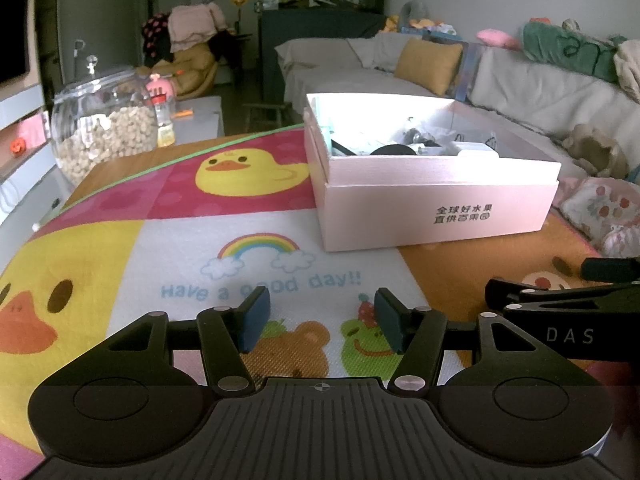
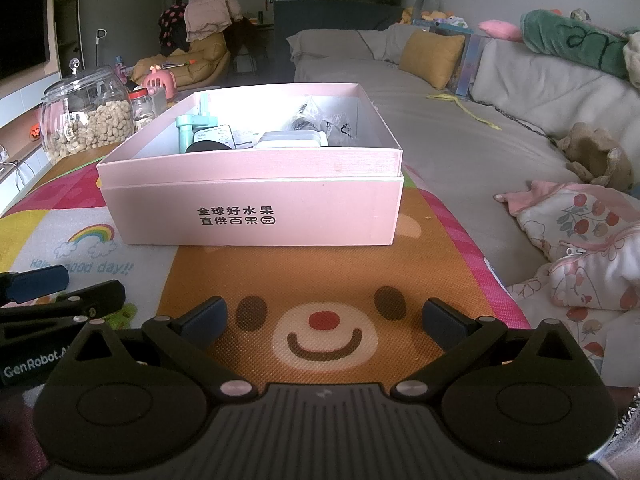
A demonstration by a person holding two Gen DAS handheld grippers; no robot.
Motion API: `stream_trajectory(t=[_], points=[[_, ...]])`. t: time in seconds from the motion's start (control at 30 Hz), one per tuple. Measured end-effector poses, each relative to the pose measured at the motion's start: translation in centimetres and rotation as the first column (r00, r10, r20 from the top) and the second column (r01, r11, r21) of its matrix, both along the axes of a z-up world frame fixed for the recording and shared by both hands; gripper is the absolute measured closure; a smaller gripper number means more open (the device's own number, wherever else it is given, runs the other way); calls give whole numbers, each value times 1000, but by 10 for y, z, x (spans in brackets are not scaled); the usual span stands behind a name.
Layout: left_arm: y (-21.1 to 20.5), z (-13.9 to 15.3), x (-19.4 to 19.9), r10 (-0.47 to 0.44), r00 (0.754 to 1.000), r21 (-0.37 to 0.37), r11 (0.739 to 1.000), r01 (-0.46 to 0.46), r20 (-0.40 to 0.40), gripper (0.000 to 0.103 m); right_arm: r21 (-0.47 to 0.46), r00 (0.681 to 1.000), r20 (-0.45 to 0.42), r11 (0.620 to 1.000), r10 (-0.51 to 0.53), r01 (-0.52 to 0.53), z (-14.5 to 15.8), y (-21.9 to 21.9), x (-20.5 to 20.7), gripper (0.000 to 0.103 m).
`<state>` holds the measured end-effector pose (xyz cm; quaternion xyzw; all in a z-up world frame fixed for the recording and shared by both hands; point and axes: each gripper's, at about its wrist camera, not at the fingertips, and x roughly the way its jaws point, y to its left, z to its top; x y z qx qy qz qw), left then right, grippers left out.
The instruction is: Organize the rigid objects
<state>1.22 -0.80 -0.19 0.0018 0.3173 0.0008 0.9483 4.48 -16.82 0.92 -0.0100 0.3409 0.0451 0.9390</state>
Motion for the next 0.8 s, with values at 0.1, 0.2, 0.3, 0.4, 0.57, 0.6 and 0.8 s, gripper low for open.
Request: stream_trajectory(t=[0.1, 0.2, 0.3, 0.4, 0.57, 0.6, 0.8], points=[[0, 0, 0, 0, 1000, -2, 1000, 0, 0, 40, 0, 1000, 0, 1000, 0, 0, 0, 0, 0, 0], [0, 0, 0, 0, 1000, -3, 1000, 0, 0, 40, 0, 1000, 0, 1000, 0, 0, 0, 0, 0, 0], [0, 0, 0, 0, 1000, -2, 1000, 0, 0, 40, 0, 1000, 0, 1000, 0, 0, 0, 0, 0, 0], [-1, 0, 0, 0, 1000, -2, 1000, 0, 0, 40, 0, 1000, 0, 1000, 0, 0, 0, 0, 0, 0], [0, 0, 0, 0, 1000, -2, 1000, 0, 0, 40, 0, 1000, 0, 1000, 0, 0, 0, 0, 0, 0], [-1, 0, 0, 0, 1000, 1, 1000, 0, 0, 40, 0, 1000, 0, 1000, 0, 0, 0, 0, 0, 0], [-2, 1, 0, 0, 1000, 10, 1000, 0, 1, 40, 0, 1000, 0, 1000, 0, 0, 0, 0, 0, 0]])
